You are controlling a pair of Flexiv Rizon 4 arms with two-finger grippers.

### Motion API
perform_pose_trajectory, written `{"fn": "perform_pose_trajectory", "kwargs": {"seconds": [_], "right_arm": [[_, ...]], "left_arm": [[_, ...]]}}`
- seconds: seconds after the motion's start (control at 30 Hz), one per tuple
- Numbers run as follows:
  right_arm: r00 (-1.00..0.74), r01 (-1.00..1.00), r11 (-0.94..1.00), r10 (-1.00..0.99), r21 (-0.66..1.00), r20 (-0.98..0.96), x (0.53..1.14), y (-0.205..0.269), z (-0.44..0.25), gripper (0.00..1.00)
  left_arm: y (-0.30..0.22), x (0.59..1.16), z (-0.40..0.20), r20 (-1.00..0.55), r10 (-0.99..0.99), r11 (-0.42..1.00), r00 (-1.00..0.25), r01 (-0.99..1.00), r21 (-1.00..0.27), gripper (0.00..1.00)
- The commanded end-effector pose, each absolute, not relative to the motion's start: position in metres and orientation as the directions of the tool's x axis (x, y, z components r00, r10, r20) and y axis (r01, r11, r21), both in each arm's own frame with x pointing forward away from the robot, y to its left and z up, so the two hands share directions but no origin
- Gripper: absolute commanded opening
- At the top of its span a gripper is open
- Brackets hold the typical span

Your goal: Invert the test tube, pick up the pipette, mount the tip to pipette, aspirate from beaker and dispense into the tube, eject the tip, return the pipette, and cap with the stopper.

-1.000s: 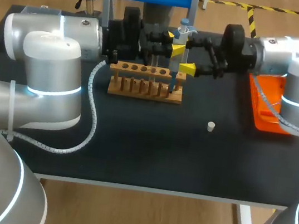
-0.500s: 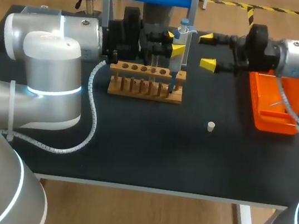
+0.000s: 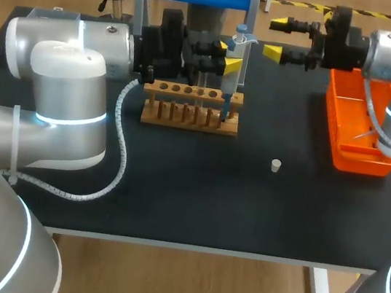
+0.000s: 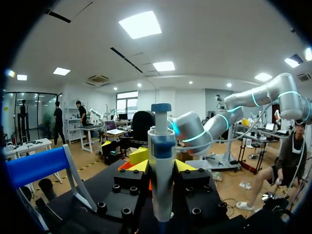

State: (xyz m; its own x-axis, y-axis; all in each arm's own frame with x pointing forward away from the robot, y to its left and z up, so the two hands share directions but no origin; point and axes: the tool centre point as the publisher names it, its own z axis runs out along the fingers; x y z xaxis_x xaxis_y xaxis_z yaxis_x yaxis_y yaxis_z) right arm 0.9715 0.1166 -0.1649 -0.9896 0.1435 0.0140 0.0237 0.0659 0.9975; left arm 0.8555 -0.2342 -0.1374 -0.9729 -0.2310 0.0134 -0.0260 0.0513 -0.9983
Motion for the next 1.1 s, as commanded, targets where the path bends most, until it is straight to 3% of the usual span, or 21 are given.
{"fn": "perform_pose_trajectory", "kwargs": {"seconds": [0.03, 0.57, 1.1], "right_arm": [[-0.989, 0.016, 0.098, 0.145, 0.995, 0.002, 1.000, 0.131, -0.160, 1.00], [-0.982, -0.006, 0.207, 0.184, 0.978, -0.045, 1.068, 0.152, -0.166, 1.00], [-0.982, -0.012, 0.257, 0.181, 0.966, -0.060, 1.088, 0.182, -0.176, 1.00]], "left_arm": [[-0.236, 0.855, -0.138, 0.012, -0.236, 0.049, -0.972, -0.025, -0.998, 0.00], [-0.236, 0.855, -0.138, 0.012, -0.236, 0.049, -0.972, -0.025, -0.998, 0.00], [-0.236, 0.855, -0.138, 0.012, -0.236, 0.049, -0.972, -0.025, -0.998, 0.00]]}}
